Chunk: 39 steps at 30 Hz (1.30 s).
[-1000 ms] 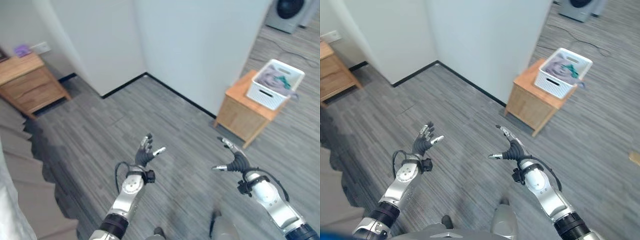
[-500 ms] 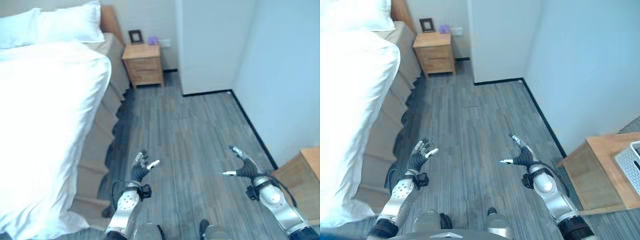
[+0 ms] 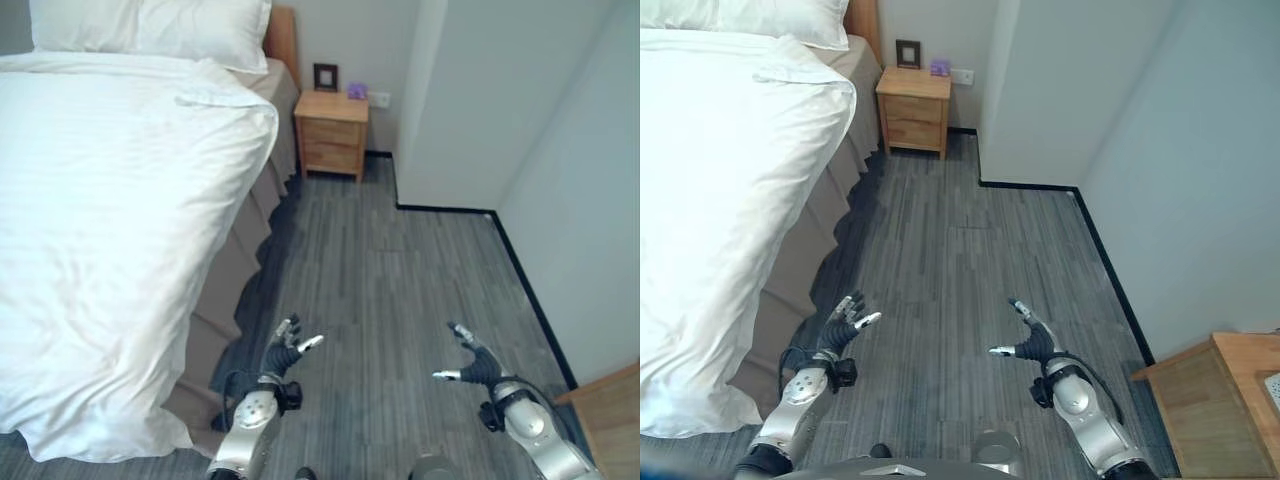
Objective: Making the bed.
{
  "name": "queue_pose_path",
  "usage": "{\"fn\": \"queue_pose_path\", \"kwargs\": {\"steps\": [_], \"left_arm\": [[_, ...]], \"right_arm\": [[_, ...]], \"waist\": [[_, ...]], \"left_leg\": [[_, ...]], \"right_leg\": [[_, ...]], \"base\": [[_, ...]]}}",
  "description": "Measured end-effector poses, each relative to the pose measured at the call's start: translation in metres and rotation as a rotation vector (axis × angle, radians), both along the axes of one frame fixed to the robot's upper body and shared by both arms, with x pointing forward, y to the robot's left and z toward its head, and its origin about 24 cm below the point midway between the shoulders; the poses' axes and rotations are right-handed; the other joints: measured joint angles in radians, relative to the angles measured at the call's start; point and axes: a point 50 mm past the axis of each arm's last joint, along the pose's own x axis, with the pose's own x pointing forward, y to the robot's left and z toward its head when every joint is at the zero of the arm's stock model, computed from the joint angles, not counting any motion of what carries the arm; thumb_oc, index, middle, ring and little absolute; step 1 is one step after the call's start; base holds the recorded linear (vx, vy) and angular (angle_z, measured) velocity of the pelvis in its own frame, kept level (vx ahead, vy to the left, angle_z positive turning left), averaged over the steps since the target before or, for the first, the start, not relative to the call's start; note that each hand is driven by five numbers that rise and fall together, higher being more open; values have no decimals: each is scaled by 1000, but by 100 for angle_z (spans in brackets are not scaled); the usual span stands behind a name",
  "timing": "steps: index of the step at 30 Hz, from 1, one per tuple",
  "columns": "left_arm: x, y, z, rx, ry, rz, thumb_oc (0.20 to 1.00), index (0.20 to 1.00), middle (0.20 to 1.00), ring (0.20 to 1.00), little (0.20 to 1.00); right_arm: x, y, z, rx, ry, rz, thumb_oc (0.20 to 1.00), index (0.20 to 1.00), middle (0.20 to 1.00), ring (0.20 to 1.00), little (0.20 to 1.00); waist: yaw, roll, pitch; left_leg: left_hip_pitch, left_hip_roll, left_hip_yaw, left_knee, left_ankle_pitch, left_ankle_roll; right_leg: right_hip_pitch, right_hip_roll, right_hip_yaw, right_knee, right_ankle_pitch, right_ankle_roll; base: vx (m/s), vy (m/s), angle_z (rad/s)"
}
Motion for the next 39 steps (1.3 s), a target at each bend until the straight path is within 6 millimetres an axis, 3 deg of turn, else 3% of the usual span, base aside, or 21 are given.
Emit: {"fn": "queue_pose_path", "kwargs": {"steps": [2,4,6,8,12,15,18,20,22,23,24,26,27,29,31,33,34,35,36,38,39], "left_arm": [[0,2,1,8,-2,-4,1000,1000,1000,1000,1000],[1,-1,1,4,-4,-15,1000,1000,1000,1000,1000],[-1,-3,0,-3,1,-18,1000,1000,1000,1000,1000],[-4,-9,2,-15,-14,-38,1000,1000,1000,1000,1000],[-8,-14,3,-31,-23,-60,1000,1000,1000,1000,1000],[-11,-25,0,-52,-13,-103,1000,1000,1000,1000,1000],[-10,-29,0,-56,-15,-111,1000,1000,1000,1000,1000],[-11,-28,0,-40,-14,-115,1000,1000,1000,1000,1000],[-6,-31,-21,33,82,-184,1000,1000,1000,1000,1000],[0,-34,-19,77,119,-216,1000,1000,1000,1000,1000],[-6,-25,5,109,5,-226,1000,1000,1000,1000,1000],[-4,-13,24,157,-83,-203,1000,1000,1000,1000,1000],[3,-6,28,186,-111,-157,1000,1000,1000,1000,1000],[17,11,51,245,-208,-49,1000,1000,1000,1000,1000],[33,14,71,290,-294,-28,1000,1000,1000,1000,1000],[43,0,76,294,-321,-82,1000,1000,1000,1000,1000],[42,-8,67,306,-289,-115,1000,1000,1000,1000,1000],[40,-11,59,319,-254,-138,1000,1000,1000,1000,1000],[38,-11,57,317,-246,-128,1000,1000,1000,1000,1000],[38,-8,57,317,-249,-103,1000,1000,1000,1000,1000],[46,-8,60,321,-256,-91,1000,1000,1000,1000,1000]], "right_arm": [[-7,1,-4,5,20,1,1000,1000,1000,1000,1000],[-12,-3,-7,7,37,-15,1000,1000,1000,1000,1000],[-14,-4,-10,10,49,-21,1000,1000,1000,1000,1000],[-20,-9,-14,32,77,-53,1000,1000,1000,1000,1000],[-23,-16,-15,45,85,-95,1000,1000,1000,1000,1000],[-25,-31,-13,31,81,-150,1000,1000,1000,1000,1000],[-23,-36,-11,36,72,-166,1000,1000,1000,1000,1000],[-25,-36,-14,49,87,-177,1000,1000,1000,1000,1000],[-21,-59,-56,188,286,-361,1000,1000,1000,1000,1000],[-30,-61,-77,251,426,-546,1000,1000,1000,1000,1000],[-31,-34,-63,394,341,-495,1000,1000,1000,1000,1000],[-31,-8,-55,444,276,-427,1000,1000,1000,1000,1000],[-32,-6,-52,432,267,-395,1000,1000,1000,1000,1000],[-12,-18,17,274,-4,-189,1000,1000,1000,1000,1000],[7,-45,48,161,-187,-196,1000,1000,1000,1000,1000],[20,-64,58,82,-241,-252,1000,1000,1000,1000,1000],[27,-67,52,50,-216,-267,1000,1000,1000,1000,1000],[26,-62,42,33,-175,-248,1000,1000,1000,1000,1000],[24,-53,37,58,-160,-235,1000,1000,1000,1000,1000],[21,-35,35,121,-167,-214,1000,1000,1000,1000,1000],[24,-28,37,130,-174,-194,1000,1000,1000,1000,1000]], "waist": [[-16,-13,3],[-22,-13,2],[-19,-14,1],[-16,11,-7],[-29,24,-30],[-53,57,-56],[-63,63,-58],[-70,69,-100],[21,76,-115],[66,72,-124],[86,45,-137],[100,47,-138],[89,49,-132],[61,59,-112],[49,30,-106],[14,6,-78],[11,6,-72],[10,18,-62],[10,15,-60],[-13,29,-49],[-36,36,-26]], "left_leg": [[-9,-17,-48,0,-7,5],[-20,-43,-82,0,-7,6],[-21,-63,-92,0,-7,7],[-16,-61,-108,0,-14,10],[5,-55,-113,-1,-38,-4],[7,-30,-131,-1,-38,-16],[26,-13,-133,0,-36,-15],[33,-13,-130,-1,-48,-21],[35,8,-102,0,-48,-19],[24,20,-83,4,-47,-18],[-6,25,-78,2,-42,-33],[-17,38,-74,7,-27,-49],[-18,42,-66,7,-31,-62],[-26,41,-52,1,-36,-68],[-12,31,-48,3,-44,-58],[-17,34,-54,15,-66,-29],[-12,37,-51,16,-64,-28],[3,43,-60,16,-56,-14],[0,45,-69,18,-56,-13],[-40,53,-114,30,-57,-11],[-71,52,-154,69,-90,-31]], "right_leg": [[6,69,84,-148,6,-10],[23,97,108,-234,31,-42],[58,90,109,-308,71,-74],[121,73,72,-428,151,-68],[190,62,32,-538,276,-57],[204,85,0,-534,266,-74],[223,103,-8,-534,262,-83],[226,102,0,-538,248,-86],[223,63,-229,-537,236,-93],[210,32,-318,-506,218,-75],[159,23,-356,-481,232,-82],[158,41,-356,-504,264,-95],[158,49,-351,-514,270,-99],[156,49,-347,-521,277,-95],[166,43,-345,-509,265,-76],[98,-12,-359,-320,198,15],[28,-30,-320,-174,213,3],[-31,-37,-271,-67,214,18],[-59,-10,-223,-48,171,11],[-98,69,-202,-201,109,-22],[-78,87,-237,-521,105,-20]], "base": [[37,31,62],[37,11,69],[86,-20,37],[98,-9,16],[67,12,2],[65,13,20],[41,20,3],[-3,27,-5],[-3,74,-36],[10,108,-37],[6,106,-17],[25,118,-13],[34,124,-20],[56,141,-15],[117,190,0],[112,67,36],[333,56,37],[278,28,21],[566,-48,31],[668,-166,66],[395,-119,79]]}}
